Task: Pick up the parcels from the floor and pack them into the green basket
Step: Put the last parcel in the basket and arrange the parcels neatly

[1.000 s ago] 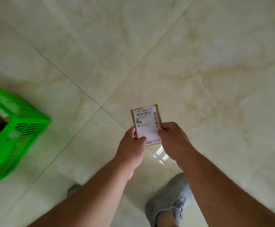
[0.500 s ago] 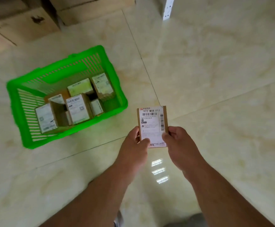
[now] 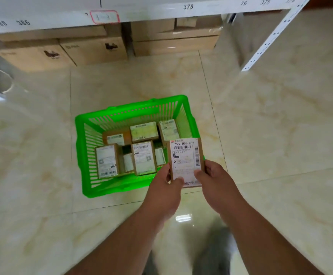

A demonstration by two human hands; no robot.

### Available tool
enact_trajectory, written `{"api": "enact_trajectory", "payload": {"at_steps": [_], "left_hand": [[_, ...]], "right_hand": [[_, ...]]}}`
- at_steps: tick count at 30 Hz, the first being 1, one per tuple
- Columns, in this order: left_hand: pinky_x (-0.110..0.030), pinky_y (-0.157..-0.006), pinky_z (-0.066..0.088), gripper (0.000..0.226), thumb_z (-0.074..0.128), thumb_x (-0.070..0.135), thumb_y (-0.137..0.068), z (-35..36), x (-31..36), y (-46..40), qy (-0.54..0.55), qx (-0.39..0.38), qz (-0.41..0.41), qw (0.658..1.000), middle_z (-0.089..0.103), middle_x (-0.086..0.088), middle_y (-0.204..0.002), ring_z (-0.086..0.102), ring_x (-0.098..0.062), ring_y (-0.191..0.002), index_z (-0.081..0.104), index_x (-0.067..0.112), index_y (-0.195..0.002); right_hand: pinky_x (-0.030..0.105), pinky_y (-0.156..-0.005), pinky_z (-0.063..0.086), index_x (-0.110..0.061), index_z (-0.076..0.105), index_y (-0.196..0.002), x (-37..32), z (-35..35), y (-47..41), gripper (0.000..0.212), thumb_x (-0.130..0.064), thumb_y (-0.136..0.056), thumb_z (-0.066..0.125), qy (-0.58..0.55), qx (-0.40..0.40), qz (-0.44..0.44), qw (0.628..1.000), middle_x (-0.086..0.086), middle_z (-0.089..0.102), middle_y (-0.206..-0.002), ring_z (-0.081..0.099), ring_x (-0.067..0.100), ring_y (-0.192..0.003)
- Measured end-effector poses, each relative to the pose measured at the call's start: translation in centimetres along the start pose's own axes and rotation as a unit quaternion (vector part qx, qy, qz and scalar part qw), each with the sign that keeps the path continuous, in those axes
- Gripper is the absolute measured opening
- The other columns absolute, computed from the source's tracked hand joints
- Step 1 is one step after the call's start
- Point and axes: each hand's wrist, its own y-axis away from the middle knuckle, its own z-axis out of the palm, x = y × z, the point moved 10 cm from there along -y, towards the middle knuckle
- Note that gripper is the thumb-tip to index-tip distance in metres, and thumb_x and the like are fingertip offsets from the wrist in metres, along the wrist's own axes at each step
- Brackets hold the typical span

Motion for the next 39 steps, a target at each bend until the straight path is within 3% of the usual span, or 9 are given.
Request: {"api": "enact_trajectory", "payload": {"at_steps": [2,6,16,20,26,29,31,35,39], "left_hand": [[-0.015,-0.080,0.047,0.038,0.054,0.011,-0.096,-0.7,-0.1,-2.1,0.014,0.010,-0.015,1.000,0.072,0.022,-0.110,0.064,0.008,-0.099,0.063,0.035,-0.124],[-0.011,-0.069,0.042,0.040,0.055,0.008,-0.096,-1.0,-1.4,-6.8,0.050,0.022,-0.044,0.998,0.070,0.020,-0.107,0.061,0.010,-0.094,0.061,0.034,-0.125],[-0.027,-0.090,0.057,0.050,0.051,0.002,-0.086,1.5,-6.6,-18.6,0.048,0.027,-0.099,0.994,0.075,0.007,-0.120,0.071,-0.014,-0.108,0.066,0.023,-0.129],[-0.035,-0.099,0.056,0.055,0.052,0.008,-0.082,2.1,-8.9,-20.5,0.040,0.032,-0.121,0.991,0.074,0.008,-0.122,0.070,-0.010,-0.108,0.064,0.031,-0.131],[-0.014,-0.078,0.041,0.057,0.047,0.003,-0.099,1.6,-5.6,-15.9,0.020,0.008,-0.142,0.990,0.052,0.017,-0.125,0.053,0.002,-0.103,0.047,0.030,-0.149],[-0.018,-0.097,0.032,0.059,0.050,0.010,-0.102,0.2,-6.1,-13.2,-0.008,0.003,-0.163,0.987,0.044,0.006,-0.154,0.047,-0.007,-0.134,0.035,0.024,-0.157],[-0.021,-0.105,0.031,0.060,0.052,0.012,-0.102,-2.0,-6.9,-12.1,-0.022,0.027,-0.171,0.985,0.038,0.000,-0.162,0.039,-0.013,-0.145,0.033,0.022,-0.158],[-0.020,-0.096,0.031,0.055,0.053,0.011,-0.102,-8.6,-7.8,-10.8,-0.002,0.113,-0.184,0.976,0.045,-0.003,-0.157,0.048,-0.018,-0.137,0.040,0.018,-0.155],[-0.024,-0.090,0.034,0.054,0.055,0.018,-0.100,-15.0,-9.6,-10.5,0.005,0.197,-0.190,0.962,0.050,-0.004,-0.153,0.050,-0.014,-0.112,0.044,0.023,-0.152]], "right_hand": [[0.024,-0.082,0.053,-0.031,0.065,-0.125,-1.0,1.1,-2.1,0.033,-0.028,-0.094,0.054,0.003,-0.012,0.009,1.000,-0.016,0.072,-0.115,0.068,0.008,-0.106],[0.040,-0.093,0.056,-0.026,0.063,-0.126,-1.0,3.6,-7.0,0.050,-0.033,-0.078,0.055,0.024,-0.024,0.037,0.999,-0.007,0.072,-0.119,0.069,0.015,-0.104],[0.024,-0.061,0.043,-0.012,0.054,-0.124,3.1,7.4,-18.4,0.041,-0.013,-0.083,0.060,0.041,-0.026,0.102,0.994,0.006,0.069,-0.123,0.061,0.020,-0.084],[0.021,-0.058,0.040,-0.011,0.057,-0.129,4.3,8.0,-19.8,0.044,-0.012,-0.085,0.059,0.068,-0.034,0.120,0.990,0.008,0.067,-0.130,0.066,0.029,-0.106],[0.017,-0.068,0.045,-0.021,0.055,-0.141,4.8,7.2,-17.6,0.055,-0.022,-0.085,0.056,0.076,-0.057,0.120,0.988,0.004,0.066,-0.136,0.066,0.027,-0.111],[0.019,-0.070,0.047,-0.026,0.055,-0.142,4.2,6.6,-15.6,0.055,-0.024,-0.086,0.056,0.057,-0.065,0.118,0.989,0.000,0.066,-0.134,0.062,0.020,-0.100],[0.029,-0.087,0.053,-0.028,0.053,-0.143,3.4,6.7,-14.4,0.061,-0.032,-0.082,0.053,0.052,-0.071,0.109,0.990,-0.001,0.066,-0.135,0.063,0.020,-0.107],[0.043,-0.102,0.051,-0.029,0.044,-0.148,0.9,8.3,-12.7,0.061,-0.034,-0.088,0.053,0.060,-0.094,0.101,0.989,-0.001,0.060,-0.141,0.060,0.023,-0.120],[0.036,-0.099,0.047,-0.032,0.047,-0.145,-1.6,12.9,-11.9,0.059,-0.039,-0.086,0.052,0.074,-0.149,0.072,0.983,-0.002,0.059,-0.144,0.059,0.018,-0.119]]}}
